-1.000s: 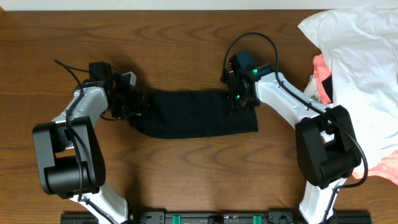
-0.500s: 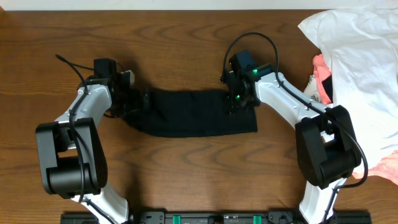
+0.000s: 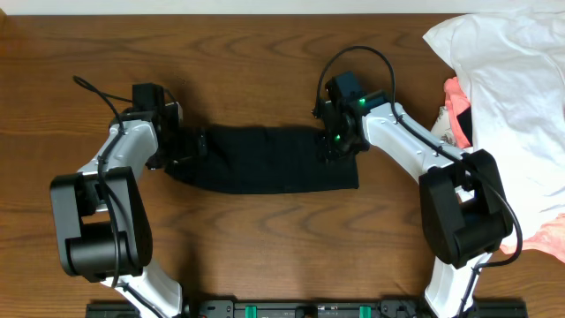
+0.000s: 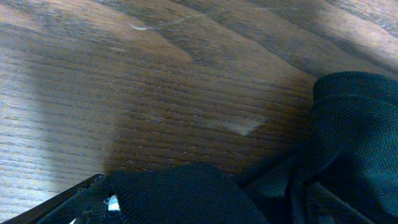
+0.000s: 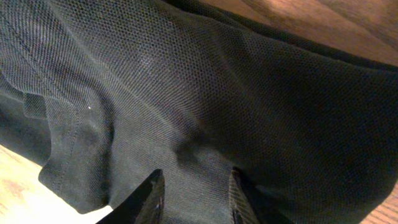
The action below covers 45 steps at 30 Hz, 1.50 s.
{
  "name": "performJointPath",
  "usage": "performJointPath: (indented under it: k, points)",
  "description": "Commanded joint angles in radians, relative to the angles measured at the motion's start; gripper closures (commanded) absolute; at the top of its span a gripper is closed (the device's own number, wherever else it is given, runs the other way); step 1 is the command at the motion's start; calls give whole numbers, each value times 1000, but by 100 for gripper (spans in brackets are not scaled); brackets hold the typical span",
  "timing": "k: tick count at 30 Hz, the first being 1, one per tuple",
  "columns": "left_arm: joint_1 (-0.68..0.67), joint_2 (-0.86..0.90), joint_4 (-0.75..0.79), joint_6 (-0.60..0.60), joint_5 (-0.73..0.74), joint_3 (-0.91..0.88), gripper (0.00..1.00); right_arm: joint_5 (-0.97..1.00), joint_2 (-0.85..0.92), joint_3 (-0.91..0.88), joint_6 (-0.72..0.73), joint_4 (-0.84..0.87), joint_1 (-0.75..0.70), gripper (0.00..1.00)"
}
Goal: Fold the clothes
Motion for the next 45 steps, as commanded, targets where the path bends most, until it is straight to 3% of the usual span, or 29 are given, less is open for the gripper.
performJointPath:
  k: [1, 9, 15, 18, 24, 28, 37, 43, 45]
  points:
    - [11, 32, -12, -11, 50, -31, 2, 3, 11, -11, 8, -2, 5, 67]
    - [11, -93, -18, -5, 74, -26, 2, 3, 11, -11, 8, -1, 5, 67]
    - [11, -198, -43, -5, -14, -26, 2, 3, 11, -11, 8, -2, 5, 67]
    - [11, -194, -60, -5, -93, -29, 2, 3, 11, -11, 8, -1, 5, 67]
    - [11, -131, -47, -1, -92, -44, 2, 3, 11, -11, 8, -2, 5, 67]
    - [11, -83, -30, 60, 21, -44, 2, 3, 11, -11, 8, -2, 5, 67]
    - [17, -9, -23, 51, 51, -48, 2, 3, 11, -11, 8, -4, 5, 67]
    - [18, 0, -34, 52, 161, -48, 0, 3, 11, -11, 8, -5, 5, 67]
    - [18, 0, -40, 52, 203, -48, 9, 3, 11, -11, 8, -5, 5, 66]
